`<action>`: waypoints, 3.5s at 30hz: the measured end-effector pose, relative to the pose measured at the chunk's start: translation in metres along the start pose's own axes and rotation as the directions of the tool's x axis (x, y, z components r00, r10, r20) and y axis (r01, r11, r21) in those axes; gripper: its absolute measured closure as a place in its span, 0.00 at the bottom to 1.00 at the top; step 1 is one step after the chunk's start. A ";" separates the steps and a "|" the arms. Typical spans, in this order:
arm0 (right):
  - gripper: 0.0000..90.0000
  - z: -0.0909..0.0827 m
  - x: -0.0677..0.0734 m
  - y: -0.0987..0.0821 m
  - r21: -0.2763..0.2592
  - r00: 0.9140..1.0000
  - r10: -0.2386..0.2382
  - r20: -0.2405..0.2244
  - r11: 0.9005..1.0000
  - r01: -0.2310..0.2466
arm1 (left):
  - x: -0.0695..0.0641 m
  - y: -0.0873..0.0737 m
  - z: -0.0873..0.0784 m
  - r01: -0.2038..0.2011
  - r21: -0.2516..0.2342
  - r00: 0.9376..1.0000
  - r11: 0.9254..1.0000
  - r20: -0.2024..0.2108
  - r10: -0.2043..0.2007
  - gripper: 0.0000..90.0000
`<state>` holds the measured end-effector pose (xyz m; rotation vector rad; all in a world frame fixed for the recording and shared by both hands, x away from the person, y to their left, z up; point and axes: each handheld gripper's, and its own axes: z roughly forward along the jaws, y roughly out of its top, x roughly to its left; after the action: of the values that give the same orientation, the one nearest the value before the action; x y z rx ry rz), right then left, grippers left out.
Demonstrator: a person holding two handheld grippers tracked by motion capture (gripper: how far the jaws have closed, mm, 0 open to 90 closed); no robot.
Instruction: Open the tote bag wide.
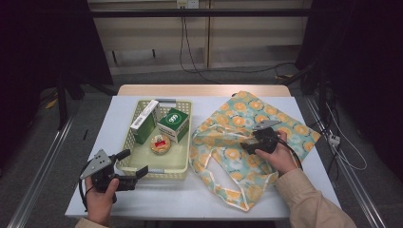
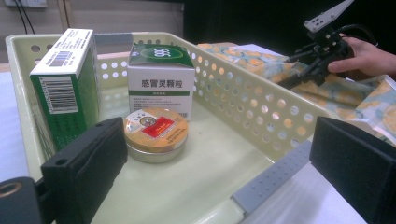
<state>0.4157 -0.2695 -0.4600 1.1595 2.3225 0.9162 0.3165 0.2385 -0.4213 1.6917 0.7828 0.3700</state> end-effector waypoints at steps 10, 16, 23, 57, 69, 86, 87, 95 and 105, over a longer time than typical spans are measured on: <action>0.24 0.003 -0.024 -0.005 -0.004 0.991 0.129 0.043 0.992 -0.129 | 0.000 0.000 0.000 -0.001 0.003 1.000 1.000 -0.001 0.001 0.04; 0.51 0.001 -0.030 -0.004 -0.005 0.990 0.134 0.041 0.991 -0.134 | 0.000 -0.001 -0.001 0.003 -0.001 1.000 1.000 -0.004 -0.003 0.04; 0.75 0.000 -0.039 -0.002 0.003 0.988 0.150 0.046 0.989 -0.150 | -0.001 0.000 0.000 -0.004 0.004 1.000 1.000 -0.002 0.004 0.04; 1.00 -0.041 -0.031 0.039 0.039 0.991 0.084 -0.102 0.996 -0.080 | -0.008 0.017 0.001 0.008 -0.020 1.000 1.000 0.012 -0.008 0.04; 0.99 -0.042 -0.028 0.038 0.057 0.980 0.120 -0.157 0.992 -0.112 | -0.019 0.025 0.011 0.000 -0.013 0.999 1.000 0.040 0.000 0.04; 0.99 -0.046 -0.033 0.038 0.036 0.981 0.144 -0.129 0.989 -0.140 | -0.056 0.052 0.041 -0.008 0.018 0.992 1.000 0.126 0.006 0.04; 0.99 -0.045 -0.033 0.039 0.036 0.981 0.148 -0.127 0.989 -0.144 | -0.061 0.054 0.045 -0.012 0.021 0.990 1.000 0.138 0.009 0.04; 0.99 -0.043 -0.035 0.038 0.042 0.982 0.156 -0.109 0.988 -0.152 | -0.091 0.061 0.091 -0.016 0.068 0.974 0.998 0.225 0.000 0.04; 0.99 -0.045 -0.038 0.046 0.053 0.983 0.154 -0.096 0.987 -0.150 | -0.131 0.052 0.144 -0.043 0.150 0.961 0.988 0.278 -0.001 0.35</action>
<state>0.4369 -0.2973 -0.3940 1.3547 2.3703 0.9998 0.3262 0.0396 -0.3900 1.8491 0.5982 0.0833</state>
